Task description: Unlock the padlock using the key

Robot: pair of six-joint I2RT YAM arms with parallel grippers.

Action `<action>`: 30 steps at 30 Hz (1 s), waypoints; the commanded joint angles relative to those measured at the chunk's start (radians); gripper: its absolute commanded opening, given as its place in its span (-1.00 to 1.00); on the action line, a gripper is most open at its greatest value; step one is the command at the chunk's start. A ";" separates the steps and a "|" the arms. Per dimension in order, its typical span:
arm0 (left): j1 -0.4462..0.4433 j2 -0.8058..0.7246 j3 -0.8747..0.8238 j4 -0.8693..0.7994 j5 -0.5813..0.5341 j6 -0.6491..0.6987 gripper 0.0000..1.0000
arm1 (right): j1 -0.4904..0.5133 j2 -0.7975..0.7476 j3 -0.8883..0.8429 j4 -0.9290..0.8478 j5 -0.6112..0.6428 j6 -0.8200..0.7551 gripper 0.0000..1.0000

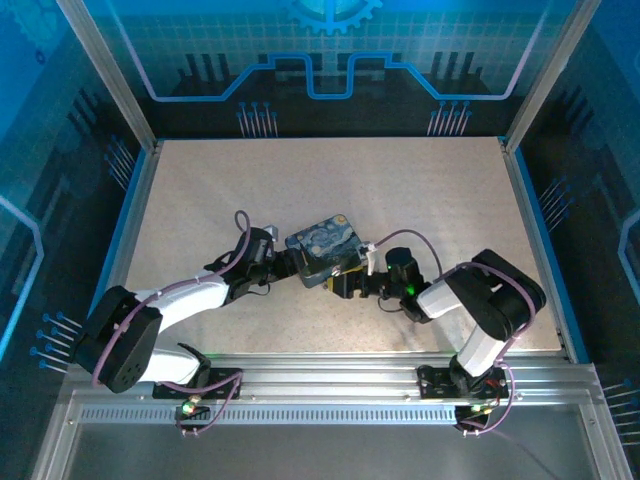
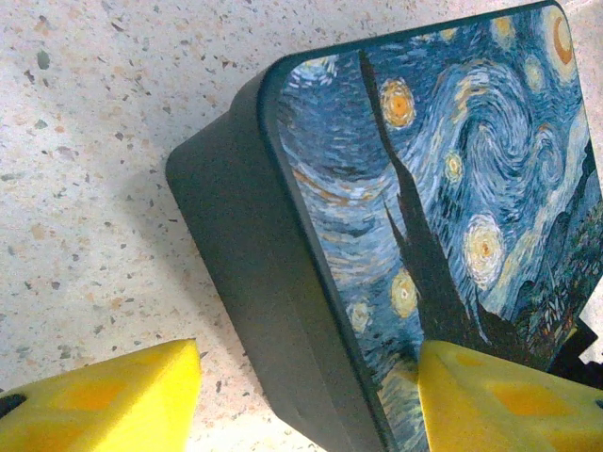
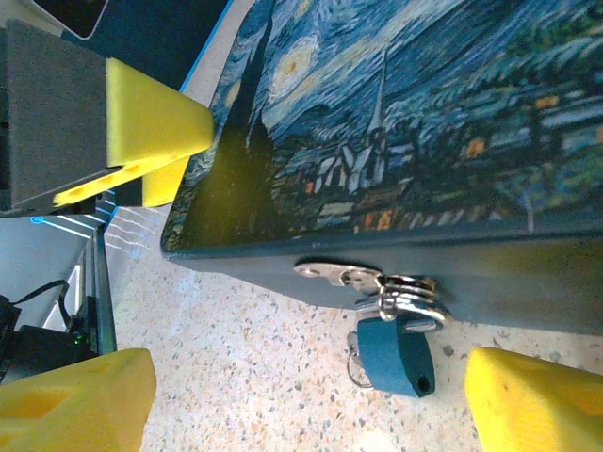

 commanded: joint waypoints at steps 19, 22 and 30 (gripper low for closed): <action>-0.009 -0.006 -0.043 -0.079 -0.021 -0.012 0.25 | 0.029 0.138 0.031 0.214 -0.047 -0.035 0.30; -0.008 -0.003 -0.043 -0.077 -0.021 -0.013 0.25 | 0.029 0.143 0.031 0.210 -0.052 -0.037 0.19; -0.009 -0.001 -0.045 -0.075 -0.022 -0.016 0.25 | 0.026 0.144 0.025 0.196 -0.051 -0.039 -0.01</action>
